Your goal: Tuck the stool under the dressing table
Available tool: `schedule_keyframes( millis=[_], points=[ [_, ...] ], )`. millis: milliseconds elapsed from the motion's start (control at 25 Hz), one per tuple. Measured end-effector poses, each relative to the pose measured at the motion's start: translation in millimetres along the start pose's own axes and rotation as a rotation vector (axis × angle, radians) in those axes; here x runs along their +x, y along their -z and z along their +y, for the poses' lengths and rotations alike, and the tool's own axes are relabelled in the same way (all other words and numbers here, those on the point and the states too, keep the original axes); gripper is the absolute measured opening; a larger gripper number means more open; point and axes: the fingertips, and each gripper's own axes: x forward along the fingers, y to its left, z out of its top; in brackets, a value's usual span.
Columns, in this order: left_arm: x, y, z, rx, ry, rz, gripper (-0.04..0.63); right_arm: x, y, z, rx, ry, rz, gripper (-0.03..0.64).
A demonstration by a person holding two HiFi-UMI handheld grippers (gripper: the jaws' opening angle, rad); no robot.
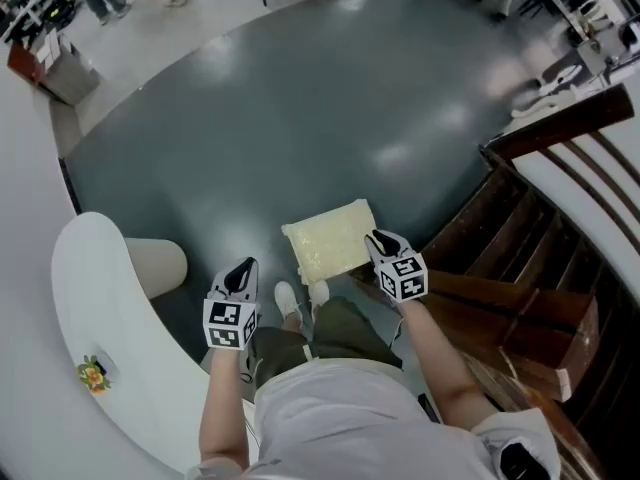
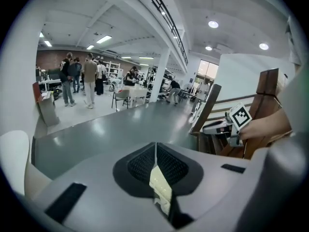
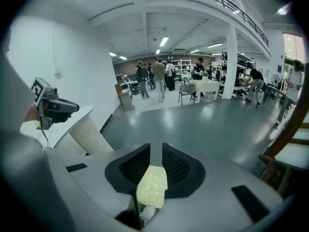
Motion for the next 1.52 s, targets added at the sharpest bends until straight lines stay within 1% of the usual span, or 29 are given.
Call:
schedule_keyframes(
  millis=[160, 280, 480, 600, 800, 920, 960, 1160, 1360, 1520],
  points=[
    [9, 27, 18, -0.070, -0.061, 0.041, 0.002, 40, 28, -29, 0.030, 0.006, 0.072, 0.095],
    [19, 51, 26, -0.125, -0.090, 0.078, 0.002, 65, 53, -50, 0.051, 0.014, 0.134, 0.103],
    [41, 82, 46, -0.199, -0.129, 0.117, 0.002, 113, 82, -75, 0.080, 0.024, 0.199, 0.132],
    [55, 102, 56, -0.235, -0.148, 0.144, 0.002, 138, 103, -83, 0.086, 0.010, 0.244, 0.150],
    [75, 136, 63, -0.271, -0.183, 0.196, 0.003, 167, 147, -97, 0.102, -0.013, 0.321, 0.186],
    [90, 150, 66, -0.290, -0.205, 0.203, 0.005, 184, 170, -115, 0.119, -0.020, 0.357, 0.229],
    [94, 155, 66, -0.298, -0.210, 0.206, 0.005, 188, 177, -120, 0.127, -0.024, 0.370, 0.268],
    [108, 187, 60, -0.331, -0.243, 0.237, 0.011, 208, 219, -143, 0.175, -0.058, 0.436, 0.376],
    [111, 226, 44, -0.360, -0.254, 0.282, 0.011, 220, 256, -164, 0.210, -0.054, 0.475, 0.428],
    [110, 257, 33, -0.369, -0.248, 0.312, 0.009, 229, 285, -176, 0.263, -0.046, 0.490, 0.448]
  ],
)
